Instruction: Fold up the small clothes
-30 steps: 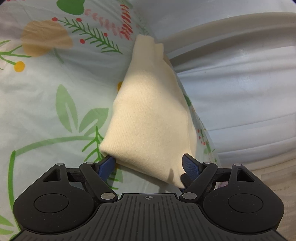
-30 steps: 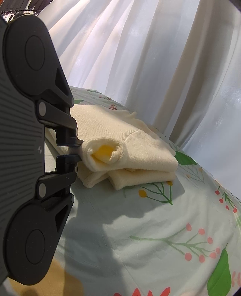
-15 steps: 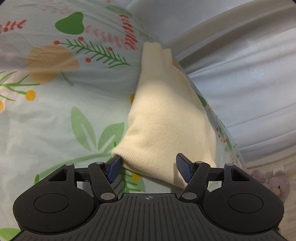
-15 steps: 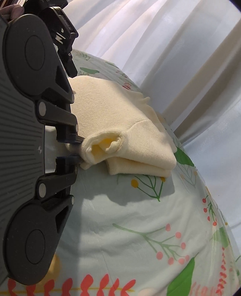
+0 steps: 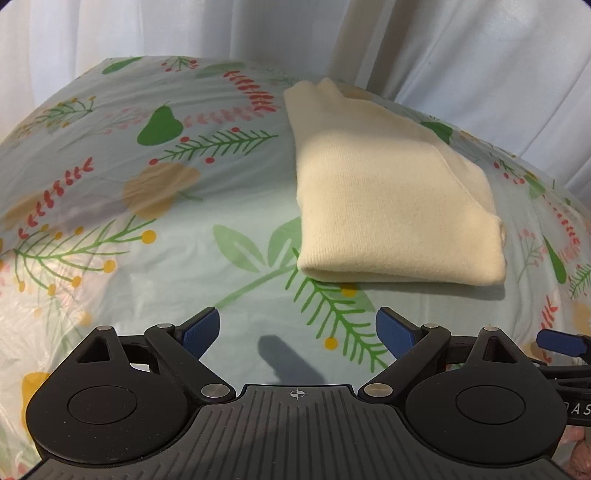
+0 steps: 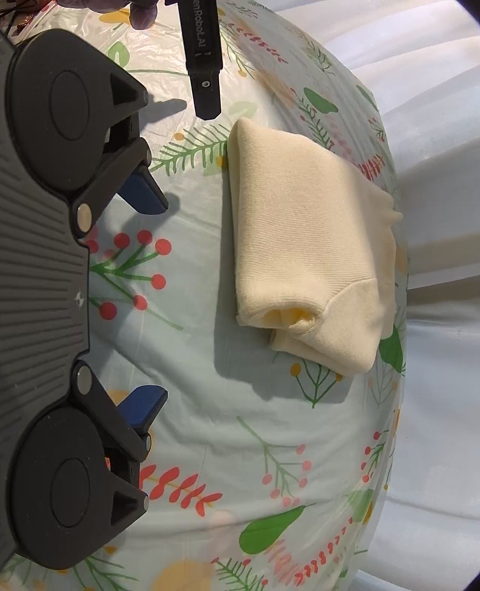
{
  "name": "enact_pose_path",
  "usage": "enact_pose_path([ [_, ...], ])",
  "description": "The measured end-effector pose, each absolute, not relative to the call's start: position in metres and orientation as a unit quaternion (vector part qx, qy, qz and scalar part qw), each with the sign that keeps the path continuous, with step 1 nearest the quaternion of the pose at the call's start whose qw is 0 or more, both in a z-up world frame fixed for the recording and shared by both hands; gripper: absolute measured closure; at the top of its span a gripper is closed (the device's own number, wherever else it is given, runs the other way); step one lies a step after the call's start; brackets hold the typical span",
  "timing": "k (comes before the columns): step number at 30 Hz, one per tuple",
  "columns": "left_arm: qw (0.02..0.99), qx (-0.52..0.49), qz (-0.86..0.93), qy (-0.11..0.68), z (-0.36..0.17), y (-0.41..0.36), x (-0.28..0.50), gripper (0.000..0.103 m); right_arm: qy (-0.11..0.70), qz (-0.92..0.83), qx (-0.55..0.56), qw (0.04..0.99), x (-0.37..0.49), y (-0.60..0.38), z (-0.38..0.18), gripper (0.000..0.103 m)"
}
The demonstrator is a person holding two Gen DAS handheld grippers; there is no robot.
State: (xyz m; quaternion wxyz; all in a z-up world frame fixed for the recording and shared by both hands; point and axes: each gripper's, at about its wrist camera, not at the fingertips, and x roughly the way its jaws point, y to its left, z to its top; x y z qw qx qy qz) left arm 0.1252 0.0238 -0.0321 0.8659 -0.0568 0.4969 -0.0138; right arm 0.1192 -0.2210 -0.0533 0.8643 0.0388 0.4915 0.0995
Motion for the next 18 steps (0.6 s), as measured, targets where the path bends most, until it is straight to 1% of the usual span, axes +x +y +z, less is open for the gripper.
enact_pose_path([
  [4,0.865,-0.031,-0.013,0.5,-0.026,0.015,0.126,0.008,0.495,0.078,0.019,0.865,0.123,-0.215,-0.045,0.004],
  [10,0.868,-0.033,-0.018,0.495,-0.017,0.012,0.13,0.008,0.496,0.044,0.0,0.867,0.134,-0.208,-0.037,0.004],
  [18,0.87,0.005,-0.002,0.493,-0.018,0.008,0.133,0.008,0.499,0.018,-0.008,0.866,0.142,-0.201,-0.034,0.004],
])
